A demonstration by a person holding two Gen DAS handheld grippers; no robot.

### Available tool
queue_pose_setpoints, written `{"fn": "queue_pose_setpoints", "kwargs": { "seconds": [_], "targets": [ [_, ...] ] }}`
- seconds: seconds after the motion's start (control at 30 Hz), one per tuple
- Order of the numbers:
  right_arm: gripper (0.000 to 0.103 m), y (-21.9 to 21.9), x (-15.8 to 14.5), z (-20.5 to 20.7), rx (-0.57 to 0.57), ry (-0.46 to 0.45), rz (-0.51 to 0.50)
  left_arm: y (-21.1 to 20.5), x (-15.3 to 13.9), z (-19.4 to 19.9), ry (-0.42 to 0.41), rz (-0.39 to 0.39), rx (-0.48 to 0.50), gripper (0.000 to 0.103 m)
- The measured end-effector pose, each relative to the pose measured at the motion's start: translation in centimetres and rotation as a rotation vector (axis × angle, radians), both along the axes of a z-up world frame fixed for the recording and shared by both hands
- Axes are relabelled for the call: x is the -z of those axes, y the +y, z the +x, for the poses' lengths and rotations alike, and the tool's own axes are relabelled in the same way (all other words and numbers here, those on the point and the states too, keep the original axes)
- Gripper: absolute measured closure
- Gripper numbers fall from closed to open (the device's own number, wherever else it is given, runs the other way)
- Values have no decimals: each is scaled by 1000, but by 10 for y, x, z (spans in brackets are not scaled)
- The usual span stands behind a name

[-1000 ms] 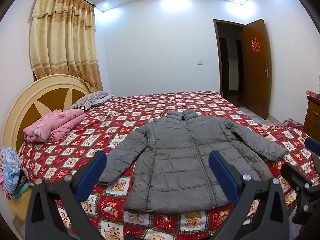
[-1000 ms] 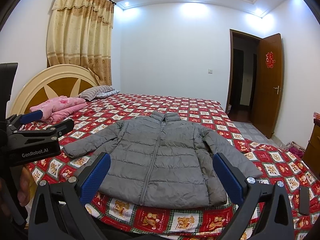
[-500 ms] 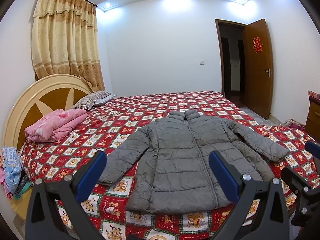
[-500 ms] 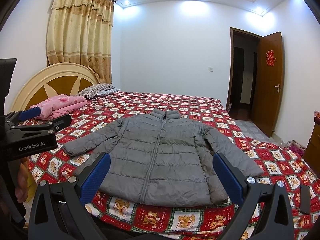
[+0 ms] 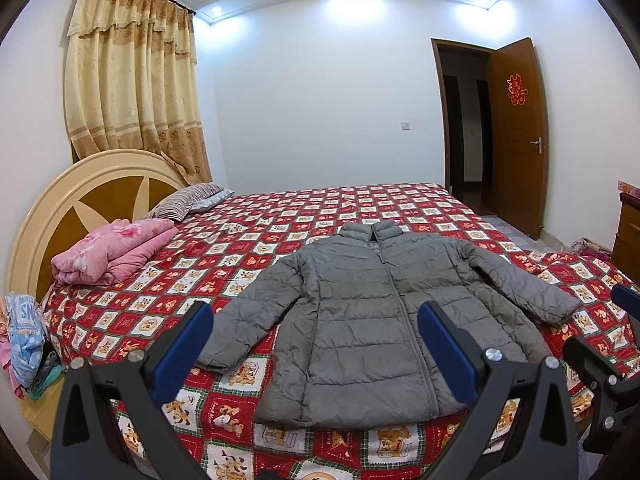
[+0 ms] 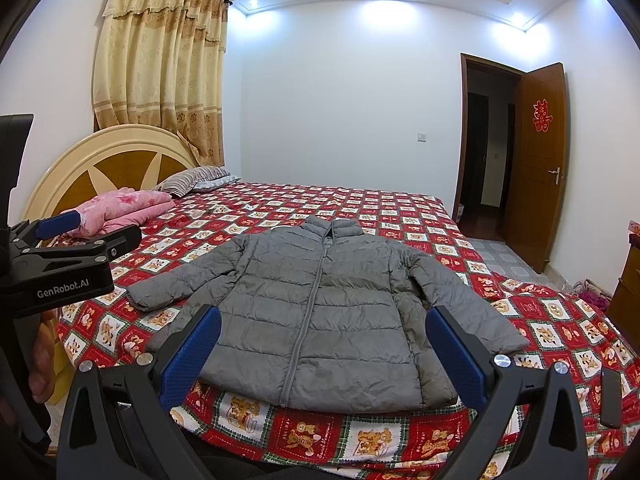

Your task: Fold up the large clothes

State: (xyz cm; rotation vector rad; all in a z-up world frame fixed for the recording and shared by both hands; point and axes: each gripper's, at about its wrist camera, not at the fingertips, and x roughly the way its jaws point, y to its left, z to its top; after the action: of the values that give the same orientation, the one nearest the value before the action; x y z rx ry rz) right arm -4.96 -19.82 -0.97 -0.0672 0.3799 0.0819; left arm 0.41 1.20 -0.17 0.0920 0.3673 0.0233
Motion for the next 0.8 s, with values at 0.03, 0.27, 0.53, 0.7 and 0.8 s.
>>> {"fn": "queue_pose_setpoints", "kwargs": {
  "seconds": [0.03, 0.27, 0.53, 0.7, 0.8],
  "targets": [
    [1, 0, 0, 0, 0, 0, 0, 0, 0, 0, -1, 1, -1, 0],
    [1, 1, 0, 0, 1, 1, 0, 0, 1, 2, -1, 4, -6, 0],
    [1, 1, 3, 0, 0, 6, 1, 2, 1, 3, -1, 5, -9, 0],
    [1, 0, 3, 2, 0, 7, 2, 5, 2, 4, -1, 6, -9, 0],
    [1, 0, 4, 2, 1, 10, 3, 5, 2, 5, 0, 6, -9, 0]
  ]
}}
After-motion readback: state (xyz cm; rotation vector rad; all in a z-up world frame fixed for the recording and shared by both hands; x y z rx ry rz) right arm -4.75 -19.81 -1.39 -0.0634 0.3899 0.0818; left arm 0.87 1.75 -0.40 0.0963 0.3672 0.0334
